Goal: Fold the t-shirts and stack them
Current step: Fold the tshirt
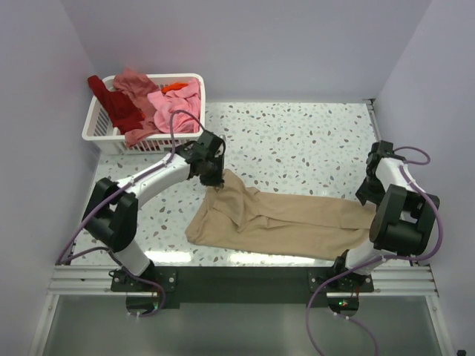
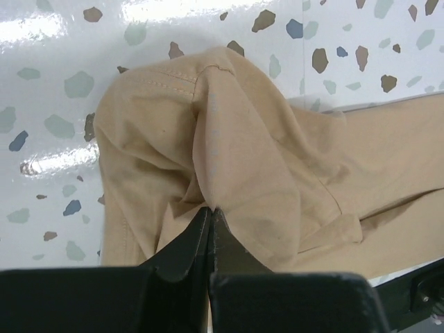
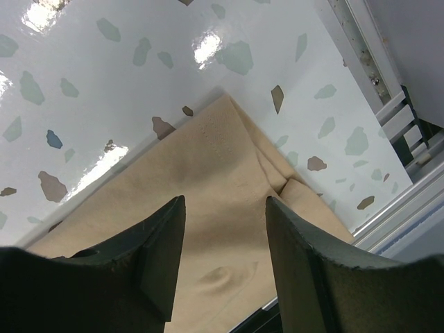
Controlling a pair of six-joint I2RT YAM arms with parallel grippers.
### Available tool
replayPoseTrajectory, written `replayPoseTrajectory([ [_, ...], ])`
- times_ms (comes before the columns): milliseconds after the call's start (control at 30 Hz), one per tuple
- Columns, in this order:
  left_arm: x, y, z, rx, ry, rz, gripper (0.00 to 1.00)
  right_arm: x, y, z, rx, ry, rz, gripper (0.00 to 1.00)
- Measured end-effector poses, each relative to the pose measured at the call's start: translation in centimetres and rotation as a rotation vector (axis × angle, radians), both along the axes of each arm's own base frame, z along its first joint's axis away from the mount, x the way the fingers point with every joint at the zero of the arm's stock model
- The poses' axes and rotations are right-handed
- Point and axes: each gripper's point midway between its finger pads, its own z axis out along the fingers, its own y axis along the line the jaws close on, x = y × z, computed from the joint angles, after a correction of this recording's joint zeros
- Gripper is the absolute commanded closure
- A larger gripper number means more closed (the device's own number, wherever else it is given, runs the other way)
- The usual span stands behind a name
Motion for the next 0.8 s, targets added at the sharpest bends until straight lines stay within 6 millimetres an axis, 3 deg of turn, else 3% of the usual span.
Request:
replayPoseTrajectory([
  [400, -3.5, 3.2, 2.4, 0.028, -0.001, 0.061, 1.00, -0.1, 0.0, -0.1, 0.001, 0.004, 0.000, 0.47],
  [733, -6.1, 6.0, 0.5, 0.128, 0.077, 0.135, 1.00, -0.2, 0.0, -0.1, -0.004, 0.006, -0.001, 0.46],
  [800, -6.2, 6.3, 0.4, 0.138, 0.081, 0.142, 0.81, -0.2, -0.1, -0.1, -0.005, 0.007, -0.001, 0.46],
])
